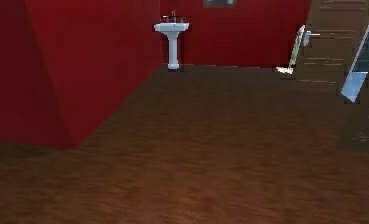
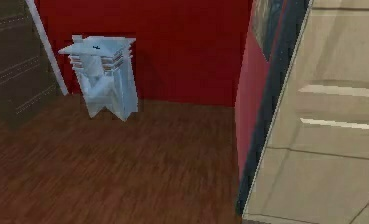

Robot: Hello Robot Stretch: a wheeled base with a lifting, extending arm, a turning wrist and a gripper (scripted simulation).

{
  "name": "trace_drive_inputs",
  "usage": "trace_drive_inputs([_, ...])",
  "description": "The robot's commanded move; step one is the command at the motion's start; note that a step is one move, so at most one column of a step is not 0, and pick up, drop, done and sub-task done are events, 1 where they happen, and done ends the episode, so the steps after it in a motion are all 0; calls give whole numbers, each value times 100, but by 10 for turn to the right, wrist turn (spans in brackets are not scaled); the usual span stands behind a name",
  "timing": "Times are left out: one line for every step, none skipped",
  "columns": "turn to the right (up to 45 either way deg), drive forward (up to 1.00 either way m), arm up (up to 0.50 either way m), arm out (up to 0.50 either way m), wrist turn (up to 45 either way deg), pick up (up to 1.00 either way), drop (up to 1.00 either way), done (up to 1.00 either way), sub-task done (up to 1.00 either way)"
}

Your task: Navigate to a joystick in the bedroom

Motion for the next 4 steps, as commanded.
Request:
trace_drive_inputs([300,0,0,0,0,0,0,0,0])
trace_drive_inputs([0,100,0,0,0,0,0,0,0])
trace_drive_inputs([0,100,0,0,0,0,0,0,0])
trace_drive_inputs([30,0,0,0,0,0,0,0,0])
